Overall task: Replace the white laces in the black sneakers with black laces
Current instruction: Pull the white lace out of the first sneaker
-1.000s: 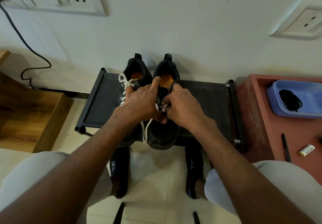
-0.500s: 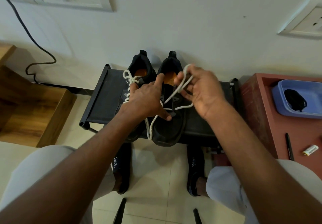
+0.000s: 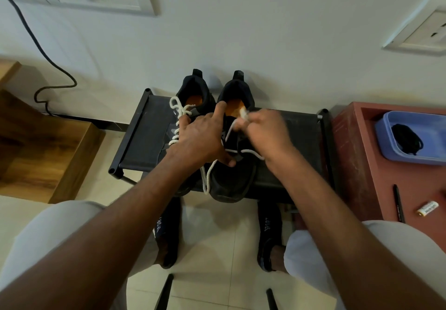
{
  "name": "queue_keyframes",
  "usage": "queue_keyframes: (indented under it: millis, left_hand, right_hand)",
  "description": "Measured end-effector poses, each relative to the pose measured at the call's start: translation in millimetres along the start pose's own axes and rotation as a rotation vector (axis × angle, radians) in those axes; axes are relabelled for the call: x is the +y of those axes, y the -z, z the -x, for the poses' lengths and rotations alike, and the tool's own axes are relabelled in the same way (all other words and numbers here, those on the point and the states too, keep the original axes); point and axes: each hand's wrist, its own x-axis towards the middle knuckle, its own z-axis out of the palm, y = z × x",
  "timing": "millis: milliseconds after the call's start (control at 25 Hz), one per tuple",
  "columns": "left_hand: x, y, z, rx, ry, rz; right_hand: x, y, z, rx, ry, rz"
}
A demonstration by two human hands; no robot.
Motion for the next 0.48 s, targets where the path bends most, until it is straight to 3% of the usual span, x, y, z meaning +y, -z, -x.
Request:
queue_keyframes:
  millis: [80,120,320,480]
  left_hand:
    - [0.5,2.2,-0.1,0.007,0.007,0.041]
    - [0.1,2.4,0.4,-0.001,0.011,0.039]
    - [-1.4,-2.4,-2.3,-0.028,-0.005,-0.018]
    - [-3.3,1.3,-6.8,-0.088,-0.096,0.058]
  right_hand:
    - [-5.1,6.4,-1.2,0.081,-0.137,-0.460]
    - [-4.8,6.1,-1.5,0.083,-0.184,-0.543]
    - [2.4,-1.8,-3.4,-0.015,-0.170,-0.308]
    - [1.6,-2.9,-4.0,-0.054,-0.284,-0.575]
